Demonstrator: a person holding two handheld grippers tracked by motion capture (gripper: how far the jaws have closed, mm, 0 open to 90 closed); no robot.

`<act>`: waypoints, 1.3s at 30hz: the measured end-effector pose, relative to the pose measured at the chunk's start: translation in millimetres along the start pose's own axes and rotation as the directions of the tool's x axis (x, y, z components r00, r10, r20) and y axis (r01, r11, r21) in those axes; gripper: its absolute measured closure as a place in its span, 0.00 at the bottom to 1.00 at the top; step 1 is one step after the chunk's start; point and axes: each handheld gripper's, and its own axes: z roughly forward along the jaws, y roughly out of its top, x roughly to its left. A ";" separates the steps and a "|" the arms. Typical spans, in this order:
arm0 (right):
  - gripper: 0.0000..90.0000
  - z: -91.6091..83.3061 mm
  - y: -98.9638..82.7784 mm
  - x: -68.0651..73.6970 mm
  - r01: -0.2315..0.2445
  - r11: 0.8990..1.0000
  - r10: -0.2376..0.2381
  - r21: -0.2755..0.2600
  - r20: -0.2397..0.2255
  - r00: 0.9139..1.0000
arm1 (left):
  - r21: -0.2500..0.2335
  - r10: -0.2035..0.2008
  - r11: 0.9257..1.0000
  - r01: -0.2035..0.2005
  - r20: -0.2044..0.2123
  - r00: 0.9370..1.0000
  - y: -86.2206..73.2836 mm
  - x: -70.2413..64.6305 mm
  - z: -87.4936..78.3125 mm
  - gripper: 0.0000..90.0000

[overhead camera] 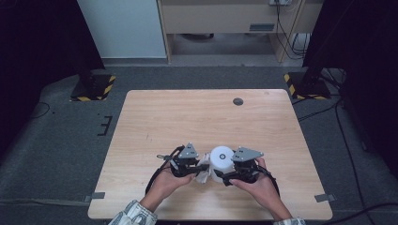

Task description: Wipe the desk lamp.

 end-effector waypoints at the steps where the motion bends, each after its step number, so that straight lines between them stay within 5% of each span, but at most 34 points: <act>1: 0.10 0.0 -0.2 -0.1 0.001 1.000 -0.001 -0.002 0.000 1.000 | 0.024 -0.003 1.000 0.003 -0.003 1.000 -3.1 -0.3 4.8 0.85; 2: 0.10 0.0 -0.4 0.0 0.001 1.000 -0.001 -0.004 0.003 1.000 | 0.066 0.017 0.998 -0.017 -0.010 1.000 -7.3 -2.4 11.5 0.85; 5: 0.10 -0.1 -0.5 0.3 -0.001 1.000 0.001 -0.003 0.003 1.000 | 0.072 0.015 0.997 -0.014 -0.011 1.000 -8.5 -3.6 13.2 0.85; 13: 0.10 -1.0 -0.8 0.4 0.002 1.000 -0.002 -0.001 -0.005 1.000 | -0.039 0.020 0.999 -0.021 -0.025 0.999 9.0 -4.8 -11.0 0.85; 21: 0.10 -0.9 -1.7 1.5 0.000 1.000 0.000 -0.009 -0.004 1.000 | 0.033 0.009 0.999 -0.008 -0.021 1.000 -5.6 -0.6 8.6 0.85; 39: 0.11 -14.7 4.8 4.5 0.010 0.998 -0.008 -0.055 0.029 1.000 | -0.085 -0.018 0.996 0.017 -0.020 1.000 13.0 9.5 -21.9 0.85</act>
